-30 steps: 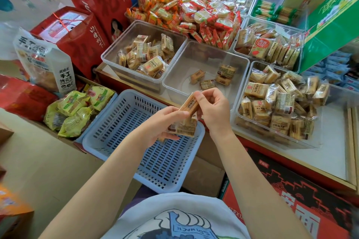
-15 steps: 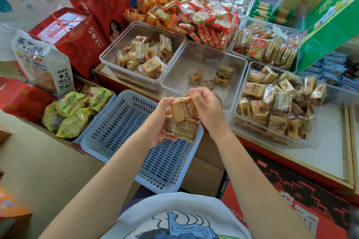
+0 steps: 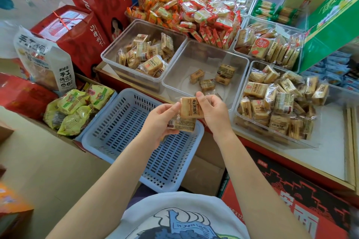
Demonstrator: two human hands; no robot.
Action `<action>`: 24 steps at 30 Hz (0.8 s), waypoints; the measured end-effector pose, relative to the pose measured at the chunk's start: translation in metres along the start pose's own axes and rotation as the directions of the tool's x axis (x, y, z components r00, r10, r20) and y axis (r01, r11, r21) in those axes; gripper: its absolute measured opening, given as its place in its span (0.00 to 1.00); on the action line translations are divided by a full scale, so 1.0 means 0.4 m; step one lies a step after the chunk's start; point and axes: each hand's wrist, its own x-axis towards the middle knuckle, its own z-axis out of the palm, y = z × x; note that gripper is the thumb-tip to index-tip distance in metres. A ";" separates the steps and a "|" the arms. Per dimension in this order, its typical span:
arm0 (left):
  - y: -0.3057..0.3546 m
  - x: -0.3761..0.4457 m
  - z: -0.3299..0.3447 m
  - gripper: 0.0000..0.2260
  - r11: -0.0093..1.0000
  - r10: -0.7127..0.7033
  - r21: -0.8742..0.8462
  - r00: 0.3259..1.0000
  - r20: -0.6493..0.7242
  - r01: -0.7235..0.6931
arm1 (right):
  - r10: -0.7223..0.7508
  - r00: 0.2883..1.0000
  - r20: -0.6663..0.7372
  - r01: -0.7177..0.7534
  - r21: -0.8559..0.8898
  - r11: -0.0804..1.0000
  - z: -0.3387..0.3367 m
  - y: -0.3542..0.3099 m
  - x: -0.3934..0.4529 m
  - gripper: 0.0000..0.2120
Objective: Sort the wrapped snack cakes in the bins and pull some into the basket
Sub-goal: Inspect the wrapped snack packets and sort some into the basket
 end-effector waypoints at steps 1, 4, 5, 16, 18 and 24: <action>-0.001 0.002 -0.002 0.09 1.000 0.006 -0.016 1.000 -0.015 -0.006 | 0.012 1.000 0.006 -0.012 0.003 1.000 0.000 0.002 -0.001 0.25; -0.001 0.005 -0.012 0.06 0.999 0.038 -0.002 0.999 0.014 -0.038 | 0.027 0.999 0.026 -0.027 0.006 1.000 -0.005 0.007 0.000 0.25; -0.001 0.004 -0.014 0.06 0.999 0.046 0.000 0.999 0.028 -0.046 | 0.026 0.999 0.036 -0.026 0.003 1.000 -0.008 0.008 0.001 0.25; -0.008 0.009 -0.003 0.06 0.998 0.056 -0.035 0.990 0.128 -0.052 | -0.039 0.999 0.015 0.040 -0.095 0.995 -0.013 0.028 0.011 0.28; -0.011 0.010 -0.002 0.04 0.996 0.072 -0.061 0.992 0.101 -0.066 | -0.037 0.998 0.052 0.039 -0.050 0.998 -0.011 0.028 0.008 0.24; -0.015 0.017 0.000 0.06 0.986 0.023 -0.162 0.999 -0.038 -0.029 | -0.089 0.990 0.108 0.097 -0.070 0.993 0.008 0.030 0.001 0.18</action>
